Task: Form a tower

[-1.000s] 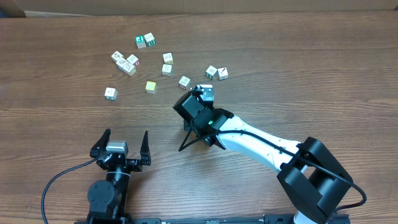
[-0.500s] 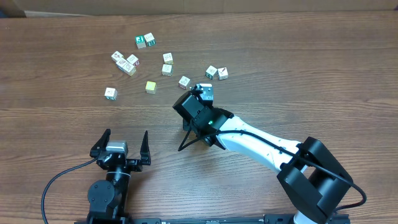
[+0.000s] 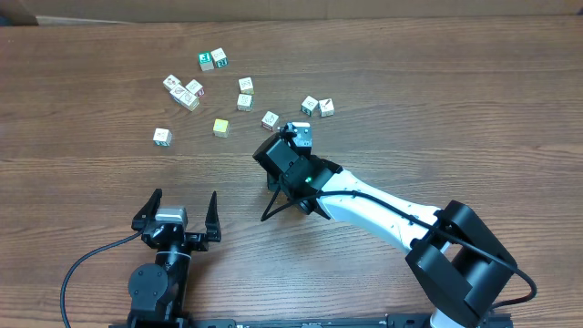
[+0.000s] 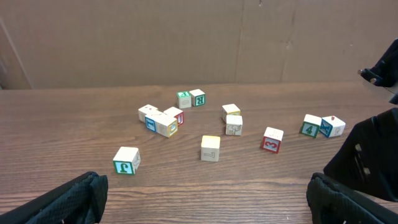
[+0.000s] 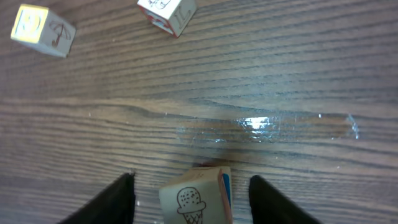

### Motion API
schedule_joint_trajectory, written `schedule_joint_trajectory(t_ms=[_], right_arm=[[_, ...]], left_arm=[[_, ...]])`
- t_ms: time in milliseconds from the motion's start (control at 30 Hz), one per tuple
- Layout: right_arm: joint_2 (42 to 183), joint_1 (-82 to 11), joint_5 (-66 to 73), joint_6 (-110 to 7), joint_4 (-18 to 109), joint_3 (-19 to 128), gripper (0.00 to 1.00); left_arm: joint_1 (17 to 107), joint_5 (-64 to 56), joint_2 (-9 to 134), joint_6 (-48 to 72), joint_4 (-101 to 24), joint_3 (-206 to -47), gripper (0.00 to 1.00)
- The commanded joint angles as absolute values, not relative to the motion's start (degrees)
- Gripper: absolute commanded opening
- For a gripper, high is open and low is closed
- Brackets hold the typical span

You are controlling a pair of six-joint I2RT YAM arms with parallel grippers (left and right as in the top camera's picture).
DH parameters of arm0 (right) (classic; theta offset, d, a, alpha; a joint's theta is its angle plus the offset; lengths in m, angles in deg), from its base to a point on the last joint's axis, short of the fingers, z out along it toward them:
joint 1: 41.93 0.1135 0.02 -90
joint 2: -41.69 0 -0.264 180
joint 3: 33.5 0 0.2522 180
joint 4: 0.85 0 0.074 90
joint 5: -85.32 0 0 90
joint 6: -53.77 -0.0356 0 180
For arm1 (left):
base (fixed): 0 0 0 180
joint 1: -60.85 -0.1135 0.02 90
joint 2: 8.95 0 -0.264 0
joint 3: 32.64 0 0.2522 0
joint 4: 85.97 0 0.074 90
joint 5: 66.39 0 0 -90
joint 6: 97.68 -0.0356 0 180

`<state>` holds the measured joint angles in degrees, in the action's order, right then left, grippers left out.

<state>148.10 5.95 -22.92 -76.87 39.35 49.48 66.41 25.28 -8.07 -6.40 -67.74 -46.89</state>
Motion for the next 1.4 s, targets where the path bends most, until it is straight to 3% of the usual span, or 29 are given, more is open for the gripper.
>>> schedule_joint_trajectory(t_ms=[0,400,633,1367], right_arm=[[148.4,6.3,-23.3,-76.7,38.8,49.0,0.62],[150.2,6.3,-22.2,-76.7,39.7,48.9,0.63],[151.0,6.3,-22.2,-76.7,39.6,48.9,0.52],[150.9,6.3,-22.2,-76.8,40.9,50.2,0.4]], left_arm=[[66.0,24.6,-8.7,-7.3,-67.9,-46.7,0.99],[66.0,24.6,-8.7,-7.3,-67.9,-46.7,1.0],[66.0,24.6,-8.7,-7.3,-67.9,-46.7,1.0],[66.0,24.6,-8.7,-7.3,-67.9,-46.7,0.99]])
